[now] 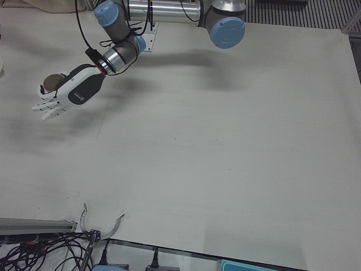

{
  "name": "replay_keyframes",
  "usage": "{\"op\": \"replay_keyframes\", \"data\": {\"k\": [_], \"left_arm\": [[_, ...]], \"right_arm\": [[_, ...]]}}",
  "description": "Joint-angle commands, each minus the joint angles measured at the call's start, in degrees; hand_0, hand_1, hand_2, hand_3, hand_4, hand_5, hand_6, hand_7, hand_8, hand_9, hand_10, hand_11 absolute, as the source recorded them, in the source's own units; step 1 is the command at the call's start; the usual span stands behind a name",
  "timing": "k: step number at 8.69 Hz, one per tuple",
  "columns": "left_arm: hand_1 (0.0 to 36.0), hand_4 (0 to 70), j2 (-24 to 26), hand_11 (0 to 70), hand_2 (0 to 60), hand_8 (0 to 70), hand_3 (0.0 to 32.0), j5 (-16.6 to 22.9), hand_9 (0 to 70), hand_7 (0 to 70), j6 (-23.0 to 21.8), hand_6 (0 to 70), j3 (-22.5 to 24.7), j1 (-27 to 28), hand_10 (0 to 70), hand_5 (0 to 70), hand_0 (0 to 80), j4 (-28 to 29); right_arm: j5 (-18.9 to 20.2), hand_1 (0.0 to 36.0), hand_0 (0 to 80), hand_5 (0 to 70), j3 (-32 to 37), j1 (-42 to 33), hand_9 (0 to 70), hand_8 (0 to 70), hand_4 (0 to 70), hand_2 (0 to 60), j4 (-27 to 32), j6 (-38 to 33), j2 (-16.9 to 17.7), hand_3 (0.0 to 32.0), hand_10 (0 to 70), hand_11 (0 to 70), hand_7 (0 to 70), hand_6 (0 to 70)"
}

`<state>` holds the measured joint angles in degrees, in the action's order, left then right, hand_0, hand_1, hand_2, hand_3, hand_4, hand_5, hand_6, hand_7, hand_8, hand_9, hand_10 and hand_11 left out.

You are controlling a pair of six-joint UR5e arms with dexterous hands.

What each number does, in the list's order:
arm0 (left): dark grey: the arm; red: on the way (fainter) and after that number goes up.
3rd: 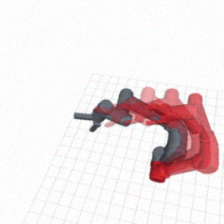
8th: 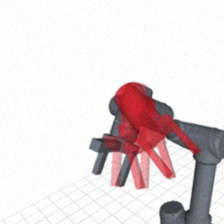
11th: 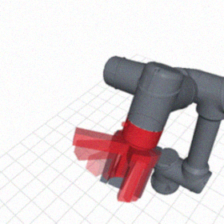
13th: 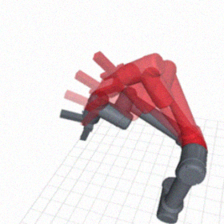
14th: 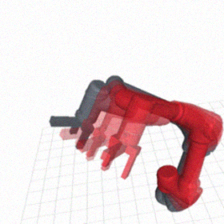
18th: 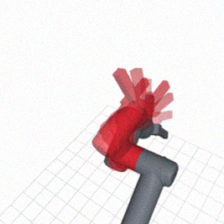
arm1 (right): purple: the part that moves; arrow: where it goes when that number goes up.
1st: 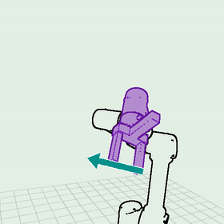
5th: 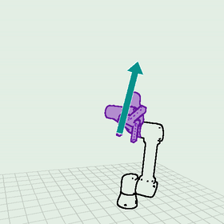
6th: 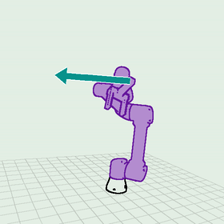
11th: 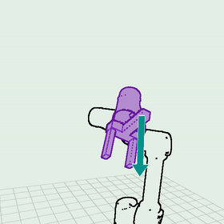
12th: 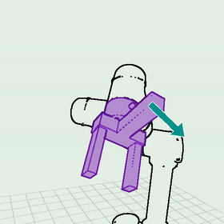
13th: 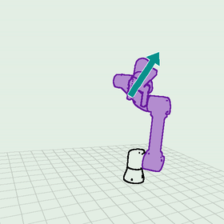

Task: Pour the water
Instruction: 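Raise the right hand's cup away and pull the left hand back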

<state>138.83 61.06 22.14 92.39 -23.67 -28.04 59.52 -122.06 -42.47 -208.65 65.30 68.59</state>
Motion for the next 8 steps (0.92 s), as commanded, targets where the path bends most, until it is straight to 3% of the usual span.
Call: {"op": "replay_keyframes", "data": {"k": [1, 2, 4, 6, 8], "left_arm": [[36.0, 36.8, -3.45, 10.5, 60.0, 4.8, 0.0, 0.9, 1.4, 14.3, -4.28, 16.9, 1.73, -1.47, 4.0, 70.0, 80.0, -0.44], [36.0, 36.8, -6.96, 10.4, 60.0, 4.6, 0.0, 1.77, 1.4, 14.0, -4.64, 16.6, 3.83, -1.82, 3.9, 70.0, 80.0, 0.0], [36.0, 36.3, -15.39, 10.6, 60.0, 4.8, 0.0, 4.84, 1.2, 13.2, -4.82, 16.1, 7.61, -4.88, 4.1, 70.0, 80.0, 3.67], [36.0, 36.4, -22.78, 10.5, 60.0, 4.9, 0.0, 6.26, 1.3, 13.6, -6.84, 16.3, 8.68, -8.4, 4.0, 70.0, 80.0, 7.28], [36.0, 36.6, -29.37, 10.5, 60.0, 4.7, 0.0, 6.27, 1.2, 13.1, -6.93, 15.8, 8.59, -11.38, 4.0, 70.0, 80.0, 12.89]], "right_arm": [[8.98, 36.0, 80.0, 25.7, 4.25, -17.32, 53.7, 42.0, 5.2, 60.0, 7.53, -22.25, 5.86, 0.0, 11.5, 22.0, 49.6, 49.4], [12.51, 36.0, 80.0, 26.1, 9.16, -22.35, 56.3, 44.0, 3.9, 60.0, 11.65, -30.5, 6.99, 0.0, 15.6, 27.7, 51.8, 51.5], [16.49, 36.0, 80.0, 25.8, 18.04, -28.78, 59.0, 45.8, 2.9, 60.0, 26.46, -39.86, 13.21, 0.0, 16.8, 29.2, 53.3, 52.2], [17.21, 36.0, 80.0, 26.3, 29.11, -32.4, 62.7, 48.3, 3.1, 60.0, 43.52, -45.06, 19.1, 0.0, 19.1, 32.4, 57.6, 54.5], [17.38, 36.0, 80.0, 26.9, 38.17, -35.39, 66.1, 50.9, 3.4, 60.0, 52.95, -47.97, 22.63, 0.0, 19.5, 33.1, 57.5, 55.1]]}}
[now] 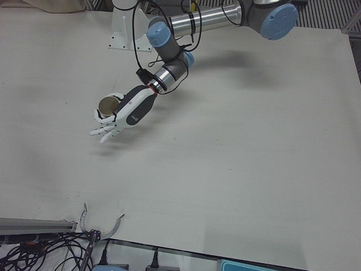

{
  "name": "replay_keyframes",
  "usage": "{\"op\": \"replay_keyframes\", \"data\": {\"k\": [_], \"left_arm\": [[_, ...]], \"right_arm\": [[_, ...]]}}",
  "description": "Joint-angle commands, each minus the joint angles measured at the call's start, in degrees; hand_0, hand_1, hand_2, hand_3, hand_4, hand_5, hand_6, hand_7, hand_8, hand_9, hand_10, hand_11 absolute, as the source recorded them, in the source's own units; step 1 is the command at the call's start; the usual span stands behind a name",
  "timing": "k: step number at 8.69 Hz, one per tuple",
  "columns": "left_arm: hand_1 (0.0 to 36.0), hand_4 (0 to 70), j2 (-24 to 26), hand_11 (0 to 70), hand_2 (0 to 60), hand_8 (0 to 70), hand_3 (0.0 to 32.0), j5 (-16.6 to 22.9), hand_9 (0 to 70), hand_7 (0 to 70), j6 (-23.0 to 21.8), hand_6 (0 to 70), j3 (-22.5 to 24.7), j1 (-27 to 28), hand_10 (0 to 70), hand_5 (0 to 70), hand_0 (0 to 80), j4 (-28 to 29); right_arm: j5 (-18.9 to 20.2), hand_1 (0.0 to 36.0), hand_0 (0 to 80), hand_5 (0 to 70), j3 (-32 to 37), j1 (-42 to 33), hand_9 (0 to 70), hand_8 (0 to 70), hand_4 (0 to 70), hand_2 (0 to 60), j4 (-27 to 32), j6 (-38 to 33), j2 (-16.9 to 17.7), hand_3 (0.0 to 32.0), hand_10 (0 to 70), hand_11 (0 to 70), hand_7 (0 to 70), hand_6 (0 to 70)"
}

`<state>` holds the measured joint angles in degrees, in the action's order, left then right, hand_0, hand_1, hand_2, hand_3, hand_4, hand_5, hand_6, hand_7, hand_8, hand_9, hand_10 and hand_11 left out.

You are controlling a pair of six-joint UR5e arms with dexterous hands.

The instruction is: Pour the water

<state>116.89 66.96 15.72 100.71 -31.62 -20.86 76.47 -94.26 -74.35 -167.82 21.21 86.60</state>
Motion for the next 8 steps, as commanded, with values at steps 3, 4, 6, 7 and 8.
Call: {"op": "replay_keyframes", "data": {"k": [3, 4, 6, 7, 8], "left_arm": [[36.0, 36.5, -17.11, 10.7, 58.7, 5.1, 0.0, 0.36, 1.4, 13.5, -0.42, 16.2, -0.6, -6.61, 4.2, 70.0, 80.0, 15.04], [36.0, 36.9, -18.53, 11.0, 58.0, 5.3, 0.0, 0.36, 1.7, 13.7, -0.25, 16.4, -1.21, -7.14, 4.3, 70.0, 80.0, 16.54], [36.0, 36.6, -19.59, 11.3, 55.0, 5.4, 0.0, 0.45, 1.8, 13.6, -0.07, 16.4, -4.8, -9.16, 4.6, 70.0, 80.0, 20.57], [36.0, 36.5, -20.03, 11.3, 52.4, 5.3, 0.0, 0.37, 1.7, 13.4, 0.1, 16.2, -7.25, -9.6, 4.5, 70.0, 80.0, 22.86], [36.0, 37.0, -20.21, 11.3, 48.1, 5.4, 0.0, 0.36, 1.7, 13.2, 0.1, 16.1, -9.97, -10.65, 4.5, 70.0, 80.0, 25.32]], "right_arm": [[0.09, 36.0, 80.0, 27.1, 34.49, -3.0, 66.7, 51.5, 0.0, 60.0, 30.11, -6.79, 4.46, 0.0, 22.5, 37.4, 53.4, 53.4], [0.0, 36.0, 80.0, 27.3, 43.81, -3.0, 68.4, 52.7, 0.7, 60.0, 34.44, -6.62, 1.24, 0.0, 23.4, 38.8, 53.8, 54.1], [-0.44, 36.0, 80.0, 27.6, 58.26, -1.87, 70.0, 56.9, 1.3, 60.0, 39.12, -5.66, -5.1, 0.0, 27.1, 43.4, 53.3, 55.2], [-0.61, 36.0, 80.0, 27.6, 58.75, -1.59, 70.0, 58.0, 0.0, 60.0, 39.23, -4.0, -5.39, 0.0, 28.6, 45.4, 50.5, 53.7], [-0.7, 36.0, 80.0, 27.4, 59.02, -1.42, 70.0, 58.6, 0.0, 60.0, 39.15, -3.2, -5.48, 0.0, 29.8, 46.7, 48.3, 52.6]]}}
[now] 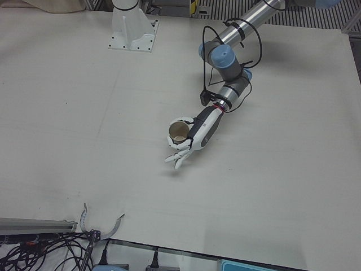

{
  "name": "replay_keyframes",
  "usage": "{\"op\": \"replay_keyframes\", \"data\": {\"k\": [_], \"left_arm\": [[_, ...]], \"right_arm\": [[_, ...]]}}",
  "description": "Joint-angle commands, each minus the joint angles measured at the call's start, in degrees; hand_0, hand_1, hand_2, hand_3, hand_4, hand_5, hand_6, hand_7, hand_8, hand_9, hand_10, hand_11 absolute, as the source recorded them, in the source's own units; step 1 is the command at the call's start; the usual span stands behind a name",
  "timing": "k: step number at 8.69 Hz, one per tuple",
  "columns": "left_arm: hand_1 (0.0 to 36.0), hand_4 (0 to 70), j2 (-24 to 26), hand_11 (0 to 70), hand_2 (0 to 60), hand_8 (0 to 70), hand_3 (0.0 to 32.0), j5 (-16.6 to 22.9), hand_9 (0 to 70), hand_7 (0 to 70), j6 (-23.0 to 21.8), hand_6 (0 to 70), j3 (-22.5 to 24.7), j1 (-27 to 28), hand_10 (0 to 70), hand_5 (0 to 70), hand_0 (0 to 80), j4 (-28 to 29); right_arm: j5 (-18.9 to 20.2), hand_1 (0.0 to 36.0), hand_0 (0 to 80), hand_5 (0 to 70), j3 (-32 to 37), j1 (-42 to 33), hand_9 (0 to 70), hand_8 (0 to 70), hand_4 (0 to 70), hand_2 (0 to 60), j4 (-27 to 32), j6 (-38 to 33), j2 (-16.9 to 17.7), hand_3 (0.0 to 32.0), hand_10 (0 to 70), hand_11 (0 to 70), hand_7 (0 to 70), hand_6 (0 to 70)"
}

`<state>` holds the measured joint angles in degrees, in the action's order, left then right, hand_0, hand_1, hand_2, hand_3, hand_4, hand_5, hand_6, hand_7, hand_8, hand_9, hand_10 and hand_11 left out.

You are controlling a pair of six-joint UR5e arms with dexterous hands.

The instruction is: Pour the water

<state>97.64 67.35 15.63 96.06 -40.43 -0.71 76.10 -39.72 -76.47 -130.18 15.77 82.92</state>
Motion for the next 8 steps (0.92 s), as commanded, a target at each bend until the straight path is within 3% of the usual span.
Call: {"op": "replay_keyframes", "data": {"k": [1, 3, 4, 5, 6, 7, 8], "left_arm": [[36.0, 37.3, -1.05, 11.3, 44.4, 5.5, 0.0, -0.03, 1.8, 13.2, 0.19, 16.1, -7.88, -2.45, 4.6, 70.0, 80.0, 7.2], [36.0, 38.2, -1.05, 11.0, 19.9, 6.2, 0.0, -0.03, 1.9, 12.7, 0.28, 16.6, -12.02, -3.34, 4.4, 70.0, 80.0, 10.46], [36.0, 38.1, -1.14, 10.8, 13.2, 6.4, 0.0, -0.03, 1.8, 12.5, 0.45, 16.8, -12.64, -3.25, 4.2, 70.0, 80.0, 10.64], [36.0, 37.6, -1.14, 10.6, 1.2, 6.5, 0.0, 0.06, 1.8, 12.7, 0.45, 16.9, -13.35, -3.08, 4.0, 70.0, 80.0, 11.25], [35.9, 37.3, -1.66, 8.5, 0.0, 5.6, 0.0, 0.06, 1.1, 12.4, 0.54, 16.0, -13.35, -2.99, 3.0, 59.4, 80.0, 11.7], [33.1, 38.2, -2.45, 6.7, 0.0, 4.9, 0.0, 0.06, 1.0, 12.1, 0.45, 15.3, -13.18, -2.99, 2.0, 26.4, 80.0, 12.74], [31.0, 39.4, -2.98, 5.7, 0.0, 4.3, 0.0, 0.06, 0.9, 11.7, 0.45, 14.4, -12.83, -3.07, 1.4, 0.2, 80.0, 13.36]], "right_arm": [[-0.34, 36.0, 77.7, 27.2, 4.65, 0.71, 70.0, 59.6, 0.0, 60.0, 1.51, 2.68, -1.71, 0.0, 30.1, 47.0, 49.0, 53.5], [-0.34, 36.0, 71.2, 26.9, 4.74, 0.71, 70.0, 60.4, 0.0, 60.0, 1.42, 2.77, -1.36, 0.0, 31.1, 48.2, 48.4, 53.8], [-0.34, 36.0, 72.4, 26.7, 4.74, 0.62, 70.0, 59.7, 0.0, 60.0, 1.51, 2.68, -1.1, 0.0, 30.0, 46.6, 47.8, 53.4], [-0.34, 36.0, 76.6, 26.4, 4.66, 0.53, 70.0, 58.4, 0.0, 60.0, 1.6, 2.51, -0.57, 0.0, 28.7, 45.1, 47.6, 52.8], [-0.25, 35.6, 80.0, 23.1, 4.65, 0.44, 68.2, 52.3, 0.0, 40.8, 1.69, 1.99, -0.39, 0.0, 20.1, 32.8, 45.8, 47.7], [-0.25, 28.9, 66.8, 15.5, 4.57, 0.44, 37.5, 29.4, 0.0, 8.4, 1.69, 1.28, -0.3, 0.0, 0.1, 0.7, 26.9, 30.3], [-0.34, 24.4, 60.5, 11.2, 4.48, 0.44, 17.3, 15.6, 0.0, 0.2, 1.69, 0.76, 0.22, 0.0, 0.0, 0.0, 13.7, 20.2]]}}
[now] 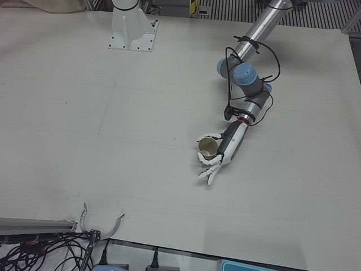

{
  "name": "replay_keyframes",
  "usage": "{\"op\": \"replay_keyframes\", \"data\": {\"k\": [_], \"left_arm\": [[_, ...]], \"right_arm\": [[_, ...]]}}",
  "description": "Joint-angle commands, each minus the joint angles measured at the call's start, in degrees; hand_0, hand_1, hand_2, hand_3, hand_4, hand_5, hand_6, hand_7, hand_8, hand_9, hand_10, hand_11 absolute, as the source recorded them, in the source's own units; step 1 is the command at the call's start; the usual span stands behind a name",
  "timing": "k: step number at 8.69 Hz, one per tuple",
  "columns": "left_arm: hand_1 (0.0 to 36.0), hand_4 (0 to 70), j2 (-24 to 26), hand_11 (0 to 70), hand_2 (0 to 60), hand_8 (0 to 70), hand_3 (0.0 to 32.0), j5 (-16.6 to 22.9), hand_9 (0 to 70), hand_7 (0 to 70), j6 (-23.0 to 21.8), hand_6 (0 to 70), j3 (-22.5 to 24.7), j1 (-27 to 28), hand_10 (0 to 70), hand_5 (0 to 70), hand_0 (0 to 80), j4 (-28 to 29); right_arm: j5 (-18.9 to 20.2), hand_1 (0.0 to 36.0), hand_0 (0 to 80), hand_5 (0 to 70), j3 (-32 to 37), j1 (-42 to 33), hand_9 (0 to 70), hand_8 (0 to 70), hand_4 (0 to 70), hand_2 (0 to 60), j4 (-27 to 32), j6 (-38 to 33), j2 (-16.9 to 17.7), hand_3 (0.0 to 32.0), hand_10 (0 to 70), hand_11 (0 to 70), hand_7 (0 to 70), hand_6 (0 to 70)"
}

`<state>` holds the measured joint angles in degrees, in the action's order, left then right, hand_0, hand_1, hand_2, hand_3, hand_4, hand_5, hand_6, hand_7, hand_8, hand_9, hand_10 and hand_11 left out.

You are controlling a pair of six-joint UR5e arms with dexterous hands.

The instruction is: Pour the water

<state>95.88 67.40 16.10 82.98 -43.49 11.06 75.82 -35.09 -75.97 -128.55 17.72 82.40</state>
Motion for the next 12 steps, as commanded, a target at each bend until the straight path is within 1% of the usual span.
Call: {"op": "replay_keyframes", "data": {"k": [1, 2, 3, 4, 6, 7, 8, 9, 10, 11, 12], "left_arm": [[29.5, 38.2, -1.66, 4.8, 0.0, 3.7, 0.0, 0.1, 0.8, 11.3, -0.1, 13.8, 0.43, 0.07, 0.8, 0.0, 80.0, 2.03], [27.4, 37.3, -1.66, 3.5, 0.0, 3.0, 0.0, 1.5, 0.6, 10.2, -0.1, 12.9, 0.43, -0.1, 0.1, 0.0, 80.0, 2.12], [22.7, 36.4, -1.66, 1.2, 0.0, 1.4, 0.0, 1.95, 0.2, 8.1, -0.02, 11.0, 0.43, -0.19, 0.0, 0.0, 80.0, 2.21], [20.2, 35.1, -1.58, 0.0, 0.0, 0.9, 0.0, 1.95, 0.0, 6.5, -0.1, 9.6, 0.52, -0.28, 0.0, 0.0, 80.0, 2.21], [18.3, 33.4, -1.58, 0.0, 0.0, 0.7, 0.0, 1.95, 0.0, 5.7, -0.28, 8.7, 0.69, -0.37, 0.0, 0.0, 79.5, 2.21], [17.5, 32.1, -1.75, 0.0, 0.0, 0.7, 0.0, 1.95, 0.0, 5.7, -0.54, 8.8, 0.43, -0.46, 0.0, 0.0, 76.4, 2.21], [16.1, 30.5, -2.62, 0.0, 0.0, 0.7, 0.0, 3.43, 0.0, 5.3, -0.98, 8.5, 0.25, -1.76, 0.0, 0.0, 69.4, 2.39], [14.2, 29.0, -2.8, 0.0, 0.0, 0.6, 0.0, 7.53, 0.0, 4.4, -1.07, 8.1, -0.18, -5.43, 0.0, 0.0, 63.6, 2.65], [9.7, 27.6, -2.81, 0.0, 0.0, 0.5, 0.0, 12.19, 0.0, 3.5, -0.98, 7.5, -1.4, -10.69, 0.0, 0.0, 57.2, 3.96], [2.7, 26.7, -2.81, 0.0, 0.0, 0.4, 0.0, 17.54, 0.0, 2.8, -0.98, 7.1, -2.55, -17.09, 0.0, 0.0, 49.6, 4.93], [0.0, 27.0, -2.72, 0.0, 0.0, 0.3, 0.0, 23.08, 0.0, 2.4, -1.07, 6.9, -2.56, -23.33, 0.0, 0.0, 43.4, 5.2]], "right_arm": [[-0.06, 20.5, 57.0, 8.4, -0.15, -0.14, 1.6, 4.4, 0.0, 0.0, 0.05, -1.8, 0.83, 0.0, 0.0, 0.0, 2.8, 13.7], [-0.06, 18.7, 55.6, 7.1, -0.15, -0.14, 0.0, 1.0, 0.0, 0.0, 0.14, -2.07, 0.91, 0.0, 0.0, 0.0, 0.0, 10.4], [0.03, 18.1, 54.6, 6.4, -0.15, -0.14, 0.0, 0.5, 0.0, 0.0, 0.31, -2.25, 0.92, 0.0, 0.0, 0.0, 0.0, 7.7], [0.03, 18.2, 54.2, 6.2, -0.24, -0.14, 0.0, 0.3, 0.0, 0.0, 0.31, -2.25, 0.92, 0.0, 0.0, 0.0, 0.0, 6.6], [-0.06, 18.4, 53.7, 6.3, -0.16, 0.03, 0.0, 0.4, 0.0, 0.0, 0.31, -2.25, 0.74, 0.0, 0.0, 0.0, 0.0, 7.2], [-0.06, 18.2, 53.3, 6.3, -0.42, 0.12, 0.0, 0.4, 0.0, 0.0, 0.31, -2.16, 0.39, 0.0, 0.0, 0.0, 0.0, 7.3], [-0.06, 17.9, 53.0, 6.2, -1.03, 0.29, 0.0, 0.4, 0.0, 0.0, 0.31, -2.33, -0.05, 0.2, 0.0, 0.0, 0.0, 7.1], [0.03, 17.9, 52.7, 6.0, -2.95, 0.3, 0.0, 0.2, 0.0, 0.0, 0.23, -2.16, -0.05, 2.6, 0.0, 0.0, 0.0, 6.2], [0.12, 17.9, 52.8, 5.6, -4.71, 0.47, 0.0, 0.0, 0.0, 0.0, 0.05, -1.99, -0.05, 8.4, 0.0, 0.0, 0.0, 4.5], [0.38, 17.9, 52.6, 5.4, -6.73, 0.56, 0.0, 0.0, 0.0, 0.0, -0.56, -1.9, -0.66, 11.6, 0.0, 0.0, 0.0, 3.8], [0.56, 17.3, 51.8, 4.8, -8.57, 1.08, 0.0, 0.0, 0.0, 0.0, -0.91, -1.9, -1.36, 14.4, 0.0, 0.0, 0.0, 3.2]]}}
